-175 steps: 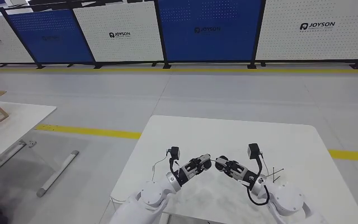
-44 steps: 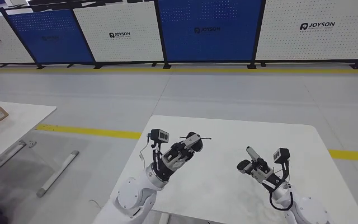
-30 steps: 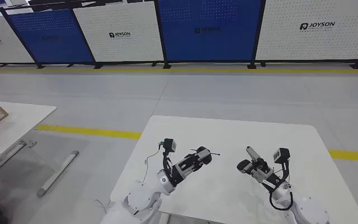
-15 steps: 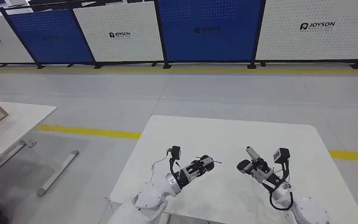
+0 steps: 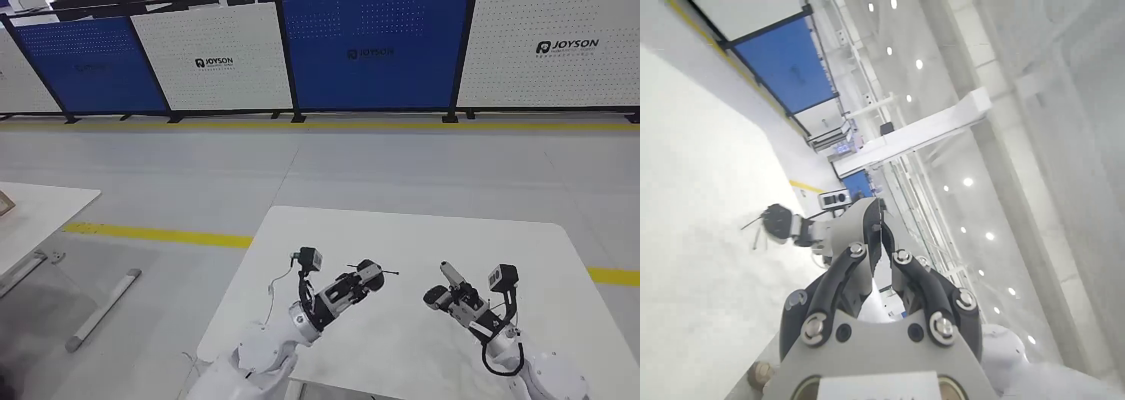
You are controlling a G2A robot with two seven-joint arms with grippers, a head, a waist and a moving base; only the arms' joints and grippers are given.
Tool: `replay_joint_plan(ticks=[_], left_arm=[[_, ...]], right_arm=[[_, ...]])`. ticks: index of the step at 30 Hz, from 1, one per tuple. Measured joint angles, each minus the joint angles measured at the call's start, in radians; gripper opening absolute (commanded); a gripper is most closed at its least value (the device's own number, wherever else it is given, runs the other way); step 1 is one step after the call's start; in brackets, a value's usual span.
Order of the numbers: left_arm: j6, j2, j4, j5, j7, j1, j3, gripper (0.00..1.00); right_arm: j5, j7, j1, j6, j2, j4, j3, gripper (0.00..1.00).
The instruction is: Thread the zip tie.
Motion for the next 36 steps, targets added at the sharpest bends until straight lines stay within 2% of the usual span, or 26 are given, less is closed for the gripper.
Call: replay_joint_plan(ticks=[6, 9, 11, 14, 16, 21, 27, 33, 36], left_arm=[[-0.003, 0.008, -0.182, -0.008, -0.016, 0.078, -0.056, 0.00], [-0.003, 0.008, -0.235, -0.009, -0.027, 0.109, -0.078, 0.00], [-0.003, 0.008, -0.241, -0.002, -0.034, 0.120, -0.083, 0.00], [-0.003, 0.007, -0.205, 0.030, -0.031, 0.120, -0.077, 0.00], [0.012, 0.006, -0.167, 0.059, -0.025, 0.107, -0.058, 0.00], [0.081, -0.001, -0.061, 0.107, -0.020, 0.047, 0.010, 0.00], [0.116, -0.010, 0.053, 0.126, -0.001, -0.001, 0.070, 0.00], [0.125, -0.016, 0.123, 0.150, 0.021, -0.027, 0.114, 0.00], [0.123, -0.019, 0.141, 0.143, 0.025, -0.035, 0.130, 0.00]], right_arm=[[0.000, 0.000, 0.000, 0.000, 0.000, 0.000, 0.000, 1.00], [0.000, 0.000, 0.000, 0.000, 0.000, 0.000, 0.000, 1.00], [0.000, 0.000, 0.000, 0.000, 0.000, 0.000, 0.000, 1.00], [0.000, 0.000, 0.000, 0.000, 0.000, 0.000, 0.000, 1.00], [0.000, 0.000, 0.000, 0.000, 0.000, 0.000, 0.000, 1.00], [0.000, 0.000, 0.000, 0.000, 0.000, 0.000, 0.000, 1.00], [0.000, 0.000, 0.000, 0.000, 0.000, 0.000, 0.000, 1.00], [0.000, 0.000, 0.000, 0.000, 0.000, 0.000, 0.000, 1.00], [0.000, 0.000, 0.000, 0.000, 0.000, 0.000, 0.000, 1.00]])
